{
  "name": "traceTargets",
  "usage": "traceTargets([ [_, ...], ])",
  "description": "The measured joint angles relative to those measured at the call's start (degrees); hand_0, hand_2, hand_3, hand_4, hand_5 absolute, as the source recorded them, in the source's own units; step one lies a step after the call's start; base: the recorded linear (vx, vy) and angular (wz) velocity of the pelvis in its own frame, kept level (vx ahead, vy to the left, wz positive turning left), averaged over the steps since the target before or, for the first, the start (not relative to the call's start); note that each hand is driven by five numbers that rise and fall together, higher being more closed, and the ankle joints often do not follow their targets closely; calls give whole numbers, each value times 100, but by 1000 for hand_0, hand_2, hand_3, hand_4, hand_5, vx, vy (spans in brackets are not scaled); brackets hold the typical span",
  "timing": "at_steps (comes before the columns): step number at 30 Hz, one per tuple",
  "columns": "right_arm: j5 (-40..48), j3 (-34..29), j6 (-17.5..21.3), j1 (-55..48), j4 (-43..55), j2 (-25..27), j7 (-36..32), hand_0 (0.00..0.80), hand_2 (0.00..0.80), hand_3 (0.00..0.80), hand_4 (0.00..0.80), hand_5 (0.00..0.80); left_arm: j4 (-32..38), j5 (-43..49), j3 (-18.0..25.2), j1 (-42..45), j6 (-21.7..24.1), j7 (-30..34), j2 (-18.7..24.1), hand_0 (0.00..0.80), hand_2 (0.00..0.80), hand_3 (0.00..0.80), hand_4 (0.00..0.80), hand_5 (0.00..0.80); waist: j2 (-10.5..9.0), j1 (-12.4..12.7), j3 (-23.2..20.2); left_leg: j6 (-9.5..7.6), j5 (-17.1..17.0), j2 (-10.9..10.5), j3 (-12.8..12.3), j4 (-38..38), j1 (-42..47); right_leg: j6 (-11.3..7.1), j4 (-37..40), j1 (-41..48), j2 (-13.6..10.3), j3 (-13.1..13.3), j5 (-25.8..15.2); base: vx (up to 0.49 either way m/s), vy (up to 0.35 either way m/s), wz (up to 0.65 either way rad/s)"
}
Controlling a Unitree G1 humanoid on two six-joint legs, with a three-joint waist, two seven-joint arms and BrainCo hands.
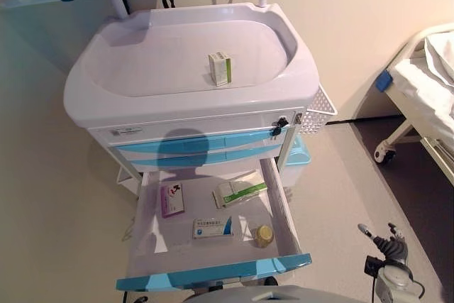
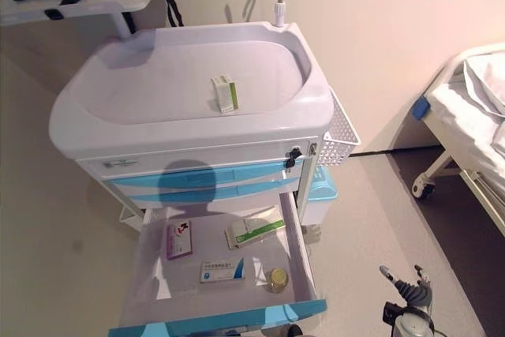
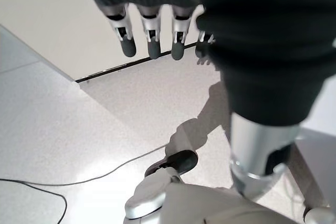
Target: Open the drawer and pick up the medicine
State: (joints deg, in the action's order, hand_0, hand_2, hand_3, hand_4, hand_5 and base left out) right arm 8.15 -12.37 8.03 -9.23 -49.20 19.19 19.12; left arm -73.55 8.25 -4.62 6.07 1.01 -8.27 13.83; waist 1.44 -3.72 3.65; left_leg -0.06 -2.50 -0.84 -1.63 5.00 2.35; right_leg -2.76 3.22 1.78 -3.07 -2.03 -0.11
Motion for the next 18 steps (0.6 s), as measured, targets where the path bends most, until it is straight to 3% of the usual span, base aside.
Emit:
traceTargets([
  [7, -340, 15, -93, 36, -997, -4, 292, 0, 0, 0, 0, 0, -85, -7, -47, 6, 49, -26, -40, 0, 0, 0, 0, 0, 162, 2, 121, 8, 14, 4, 2, 1, 0, 0, 15, -1, -1, 2, 1, 28, -1, 0],
  [12, 286, -123, -42, 240, -1543, -220, 709, 0, 0, 0, 0, 0, -179, -22, -136, 12, 46, -116, -176, 0, 0, 0, 0, 0, 269, 11, 140, 9, 14, 7, 32, 0, 5, 16, 111, 66, 9, -16, -28, 43, -10, 2],
  [18, 763, -154, 205, 395, -1540, -356, 1175, 0, 0, 0, 0, 0, -187, -26, -231, 8, 44, -190, -308, 0, 0, 0, 0, 0, 266, 9, 141, 19, 20, 23, 42, 0, 13, 34, 197, 124, 28, -29, -67, 33, -15, 1],
])
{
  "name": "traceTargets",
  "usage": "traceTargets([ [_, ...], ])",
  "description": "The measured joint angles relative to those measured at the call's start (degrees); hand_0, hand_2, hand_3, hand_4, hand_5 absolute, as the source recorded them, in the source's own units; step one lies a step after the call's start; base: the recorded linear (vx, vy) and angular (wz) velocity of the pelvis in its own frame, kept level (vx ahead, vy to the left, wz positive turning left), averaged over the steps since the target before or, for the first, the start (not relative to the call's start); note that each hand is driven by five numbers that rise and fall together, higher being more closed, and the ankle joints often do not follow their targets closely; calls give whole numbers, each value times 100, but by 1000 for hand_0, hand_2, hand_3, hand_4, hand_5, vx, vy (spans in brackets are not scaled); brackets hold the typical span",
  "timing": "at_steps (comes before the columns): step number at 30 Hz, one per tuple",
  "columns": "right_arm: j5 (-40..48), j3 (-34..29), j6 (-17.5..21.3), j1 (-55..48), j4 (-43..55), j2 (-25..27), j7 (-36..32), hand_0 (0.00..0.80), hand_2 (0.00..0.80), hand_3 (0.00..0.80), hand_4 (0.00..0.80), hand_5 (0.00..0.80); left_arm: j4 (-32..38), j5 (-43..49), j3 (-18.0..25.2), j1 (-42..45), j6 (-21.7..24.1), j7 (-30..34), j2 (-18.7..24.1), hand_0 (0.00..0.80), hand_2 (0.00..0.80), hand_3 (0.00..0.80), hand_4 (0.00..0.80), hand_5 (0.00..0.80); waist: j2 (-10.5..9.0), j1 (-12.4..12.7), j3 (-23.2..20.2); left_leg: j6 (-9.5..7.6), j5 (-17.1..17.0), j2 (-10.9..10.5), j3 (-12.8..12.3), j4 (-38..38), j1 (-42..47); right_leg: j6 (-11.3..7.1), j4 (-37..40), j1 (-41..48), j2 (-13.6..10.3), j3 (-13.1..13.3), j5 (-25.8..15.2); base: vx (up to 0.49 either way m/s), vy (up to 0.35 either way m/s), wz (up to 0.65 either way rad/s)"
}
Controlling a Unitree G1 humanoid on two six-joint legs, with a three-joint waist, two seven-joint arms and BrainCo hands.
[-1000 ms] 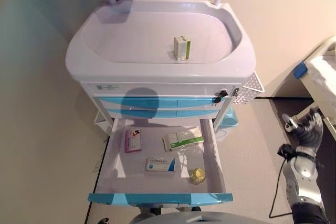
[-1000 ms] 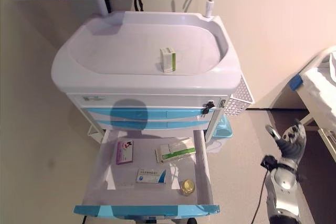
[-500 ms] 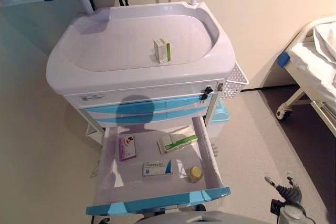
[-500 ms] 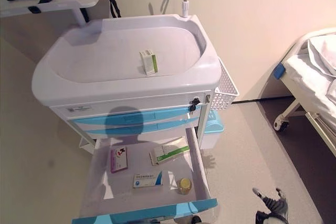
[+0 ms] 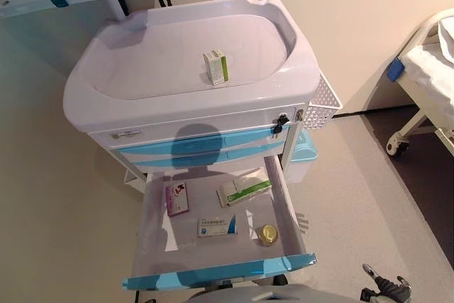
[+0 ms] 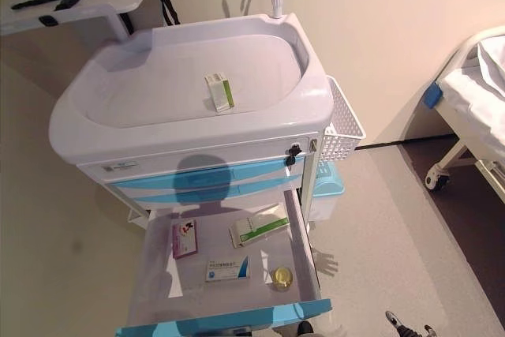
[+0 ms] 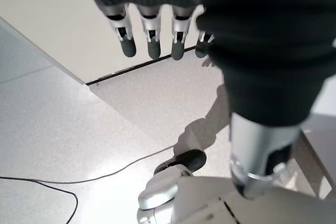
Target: Open the drawer and pick up the medicine
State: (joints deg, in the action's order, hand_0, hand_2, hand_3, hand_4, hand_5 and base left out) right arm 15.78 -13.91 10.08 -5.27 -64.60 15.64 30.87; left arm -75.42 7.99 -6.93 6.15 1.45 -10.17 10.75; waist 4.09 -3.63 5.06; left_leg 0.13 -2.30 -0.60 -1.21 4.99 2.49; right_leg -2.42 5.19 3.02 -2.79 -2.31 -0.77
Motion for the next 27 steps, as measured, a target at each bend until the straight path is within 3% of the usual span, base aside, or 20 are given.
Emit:
traceTargets([
  [5, 192, -111, 224, 182, 1, -130, 598, 0, 0, 0, 0, 0, 0, -10, -61, 1, -3, -101, -92, 0, 0, 0, 0, 0, -12, 8, -7, 7, 2, 7, 94, 1, 49, 19, 12, 85, 14, -76, 14, 29, -25, 8],
  [14, 190, 176, 224, 277, -159, -206, 739, 0, 0, 0, 0, 0, 5, -34, -162, 12, -3, -170, -94, 0, 0, 0, 0, 0, -28, 36, -15, 14, 5, 16, 147, 0, 42, 30, 2, 98, 22, -146, 21, 0, -11, 3],
  [19, 183, 707, 87, 256, -480, -222, 125, 0, 0, 0, 0, 0, -2, -97, -159, -7, -2, -201, -74, 0, 0, 0, 0, 0, -83, 71, -22, 19, -1, 19, 149, -2, -2, 54, -3, 59, 27, -150, 4, -22, -13, 0],
  [27, -4, 968, -181, 137, -800, -86, -838, 0, 0, 0, 0, 0, 12, -103, -157, -52, 18, -133, 102, 0, 0, 0, 0, 0, -210, 155, 92, 26, -5, 18, 176, -8, -94, 32, -21, -30, 27, -176, 23, -49, -12, 2],
])
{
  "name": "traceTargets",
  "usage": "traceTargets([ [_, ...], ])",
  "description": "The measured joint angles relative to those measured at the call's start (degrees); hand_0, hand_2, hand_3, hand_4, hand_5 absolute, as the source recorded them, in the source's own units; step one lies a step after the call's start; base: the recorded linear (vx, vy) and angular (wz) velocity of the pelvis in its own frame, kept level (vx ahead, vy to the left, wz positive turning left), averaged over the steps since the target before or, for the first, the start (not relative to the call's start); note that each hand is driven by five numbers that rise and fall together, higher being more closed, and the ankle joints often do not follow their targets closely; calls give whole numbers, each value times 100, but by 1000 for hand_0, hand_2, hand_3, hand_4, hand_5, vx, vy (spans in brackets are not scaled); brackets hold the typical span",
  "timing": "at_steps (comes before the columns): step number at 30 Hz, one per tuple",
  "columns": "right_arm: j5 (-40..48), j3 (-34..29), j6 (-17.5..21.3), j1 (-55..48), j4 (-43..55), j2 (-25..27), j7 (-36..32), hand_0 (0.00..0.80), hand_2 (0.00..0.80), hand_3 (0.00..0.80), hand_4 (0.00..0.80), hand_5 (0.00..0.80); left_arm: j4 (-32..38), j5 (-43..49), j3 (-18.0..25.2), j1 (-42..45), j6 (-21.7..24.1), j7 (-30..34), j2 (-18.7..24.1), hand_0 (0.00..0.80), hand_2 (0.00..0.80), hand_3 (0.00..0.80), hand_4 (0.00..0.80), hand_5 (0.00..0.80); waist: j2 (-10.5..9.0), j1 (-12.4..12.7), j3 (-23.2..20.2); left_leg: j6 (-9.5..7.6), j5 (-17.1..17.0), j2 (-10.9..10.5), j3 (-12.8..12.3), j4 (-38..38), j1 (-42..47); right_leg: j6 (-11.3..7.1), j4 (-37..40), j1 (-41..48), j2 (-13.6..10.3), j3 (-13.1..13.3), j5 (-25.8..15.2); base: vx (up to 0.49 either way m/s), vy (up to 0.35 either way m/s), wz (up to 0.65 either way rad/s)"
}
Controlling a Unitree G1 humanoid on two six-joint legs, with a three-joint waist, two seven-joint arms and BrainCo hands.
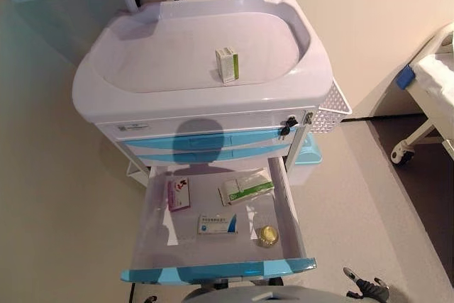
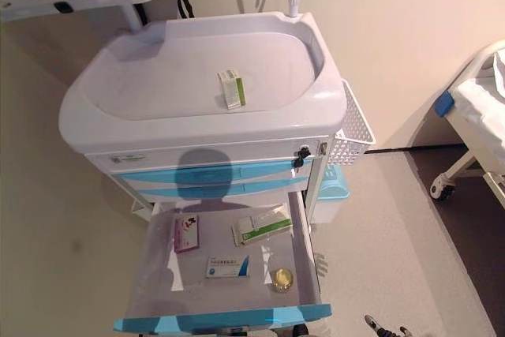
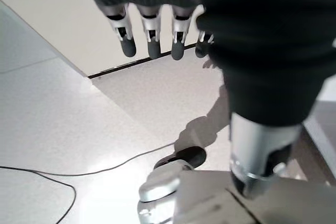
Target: Open the drawer and pick up the medicine
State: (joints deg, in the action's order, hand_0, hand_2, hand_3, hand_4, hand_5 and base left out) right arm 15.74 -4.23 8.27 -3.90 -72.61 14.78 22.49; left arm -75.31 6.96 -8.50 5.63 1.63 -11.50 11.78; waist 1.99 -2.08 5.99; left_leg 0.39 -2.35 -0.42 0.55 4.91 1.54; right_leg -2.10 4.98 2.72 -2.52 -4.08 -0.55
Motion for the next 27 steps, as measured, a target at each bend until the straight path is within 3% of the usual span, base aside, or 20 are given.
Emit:
traceTargets([
  [3, -160, 136, -52, 37, -26, 101, -372, 0, 0, 0, 0, 0, 35, -128, 1, -162, 30, 62, 92, 0, 0, 0, 0, 0, -25, 1, 190, 5, -25, -10, 93, -37, -136, 2, -44, -97, -9, -96, -2, -71, -10, 13],
  [7, -1010, 997, -156, 123, 40, 536, -970, 0, 0, 0, 0, 0, 483, -153, -208, -179, 116, 295, 235, 0, 0, 0, 0, 0, -39, 18, 485, 2, -53, -35, 190, -147, -282, 7, -152, -197, -39, -190, 20, -77, -11, 13],
  [11, -1061, 941, -194, 267, 144, 865, -1539, 0, 0, 0, 0, 0, 994, -155, -308, -207, 203, 512, 373, 0, 0, 0, 0, 0, -4, 16, 682, -5, -86, -55, 286, -185, -394, 12, -213, -287, -58, -280, 26, -50, -4, 13],
  [17, -920, 931, -191, 530, 258, 918, -2178, 0, 0, 0, 0, 0, 1622, -225, -402, -331, 296, 797, 530, 0, 0, 0, 0, 0, 67, 152, 963, -8, -129, -67, 330, -194, -458, -19, -423, -427, -79, -310, 113, -60, 5, 3],
  [22, -836, 934, -190, 787, 253, 927, -2229, 0, 0, 0, 0, 0, 1802, -391, -544, -409, 309, 956, 653, 0, 0, 0, 0, 0, 72, 154, 1089, -18, -182, -79, 370, -204, -622, -25, -648, -677, -107, -341, 187, -15, 2, 4],
  [27, -840, 944, -188, 923, 253, 932, -2206, 0, 0, 0, 0, 0, 2083, -352, -1066, -472, 310, 1129, 878, 0, 0, 0, 0, 0, 98, 157, 1214, -22, -184, -90, 367, -204, -623, -28, -769, -742, -131, -339, 249, 0, 0, 0],
])
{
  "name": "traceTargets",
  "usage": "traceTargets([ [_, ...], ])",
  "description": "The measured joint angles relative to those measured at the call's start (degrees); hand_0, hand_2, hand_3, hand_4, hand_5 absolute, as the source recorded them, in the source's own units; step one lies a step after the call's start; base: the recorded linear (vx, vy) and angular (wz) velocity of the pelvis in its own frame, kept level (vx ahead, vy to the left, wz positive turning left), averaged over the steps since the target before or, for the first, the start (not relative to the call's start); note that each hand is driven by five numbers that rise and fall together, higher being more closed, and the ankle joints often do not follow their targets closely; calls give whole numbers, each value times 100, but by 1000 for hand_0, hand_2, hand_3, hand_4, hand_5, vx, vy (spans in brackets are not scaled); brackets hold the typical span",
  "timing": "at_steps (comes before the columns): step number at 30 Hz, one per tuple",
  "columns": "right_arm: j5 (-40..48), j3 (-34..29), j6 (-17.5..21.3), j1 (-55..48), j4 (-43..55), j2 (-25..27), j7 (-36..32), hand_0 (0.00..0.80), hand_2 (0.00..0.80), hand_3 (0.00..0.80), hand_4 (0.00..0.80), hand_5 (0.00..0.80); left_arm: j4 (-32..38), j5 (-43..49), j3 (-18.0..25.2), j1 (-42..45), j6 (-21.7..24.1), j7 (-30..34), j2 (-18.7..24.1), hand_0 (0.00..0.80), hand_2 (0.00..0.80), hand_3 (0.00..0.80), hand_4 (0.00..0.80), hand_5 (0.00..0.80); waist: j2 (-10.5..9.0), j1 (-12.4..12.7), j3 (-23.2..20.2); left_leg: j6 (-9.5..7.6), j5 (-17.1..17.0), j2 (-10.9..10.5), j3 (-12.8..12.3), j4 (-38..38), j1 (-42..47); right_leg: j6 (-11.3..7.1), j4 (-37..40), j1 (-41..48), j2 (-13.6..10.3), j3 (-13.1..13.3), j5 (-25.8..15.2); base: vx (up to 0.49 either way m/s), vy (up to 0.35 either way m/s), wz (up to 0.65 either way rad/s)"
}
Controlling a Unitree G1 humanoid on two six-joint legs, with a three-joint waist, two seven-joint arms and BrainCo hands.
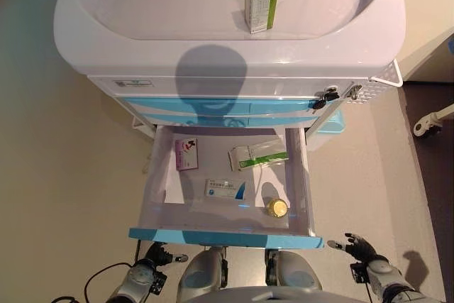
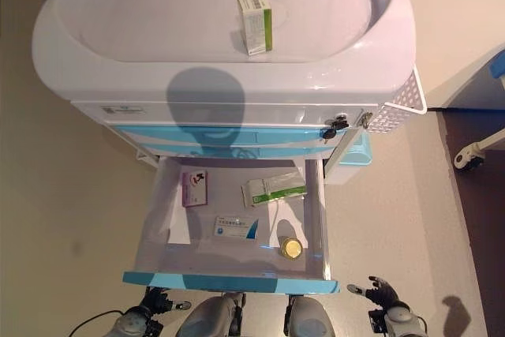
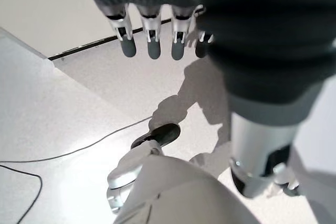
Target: Open the drawer and pick up the medicine
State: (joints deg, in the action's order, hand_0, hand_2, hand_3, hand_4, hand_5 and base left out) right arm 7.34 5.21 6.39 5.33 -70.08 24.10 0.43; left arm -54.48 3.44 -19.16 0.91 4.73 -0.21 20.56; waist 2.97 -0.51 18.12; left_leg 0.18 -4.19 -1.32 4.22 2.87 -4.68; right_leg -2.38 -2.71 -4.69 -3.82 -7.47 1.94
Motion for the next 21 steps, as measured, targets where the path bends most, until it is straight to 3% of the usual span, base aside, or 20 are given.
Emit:
traceTargets([
  [5, -122, 212, 0, 29, 52, 50, -1, 0, 0, 0, 0, 0, 811, 270, -579, -6, -49, 196, 545, 0, 0, 0, 0, 0, 26, 1, 116, -7, -6, -9, -33, -44, -121, 15, -319, -274, -27, 18, 99, -37, 5, -5],
  [9, -224, 267, -1, 61, 141, 83, -32, 0, 0, 0, 0, 0, 1348, 479, -702, -123, -77, 338, 848, 0, 0, 0, 0, 0, 61, -14, 319, -22, -17, -34, -80, -93, -126, 8, -497, -389, -54, 47, 123, -45, 25, -12],
  [11, -294, 369, -2, 85, 210, 158, -70, 0, 0, 0, 0, 0, 2000, 512, -838, -116, -90, 462, 1228, 0, 0, 0, 0, 0, 65, 1, 397, -27, -19, -64, -105, -162, -251, -18, -720, -597, -96, 88, 203, -78, 38, -7],
  [14, -345, 378, -4, 152, 329, 244, -139, 0, 0, 0, 0, 0, 2603, 504, -781, -170, -102, 551, 1547, 0, 0, 0, 0, 0, 68, 13, 511, -44, -25, -125, -217, -272, -415, -26, -1156, -961, -154, 224, 327, -63, 31, -14],
  [21, -389, 411, -11, 357, 421, 308, -246, 0, 0, 0, 0, 0, 3121, 452, -600, -701, -124, 610, 1696, 0, 0, 0, 0, 0, -10, -8, 741, -49, 257, -233, -421, -1121, -978, 0, -2085, -1662, -251, 527, 579, -58, 27, -16],
])
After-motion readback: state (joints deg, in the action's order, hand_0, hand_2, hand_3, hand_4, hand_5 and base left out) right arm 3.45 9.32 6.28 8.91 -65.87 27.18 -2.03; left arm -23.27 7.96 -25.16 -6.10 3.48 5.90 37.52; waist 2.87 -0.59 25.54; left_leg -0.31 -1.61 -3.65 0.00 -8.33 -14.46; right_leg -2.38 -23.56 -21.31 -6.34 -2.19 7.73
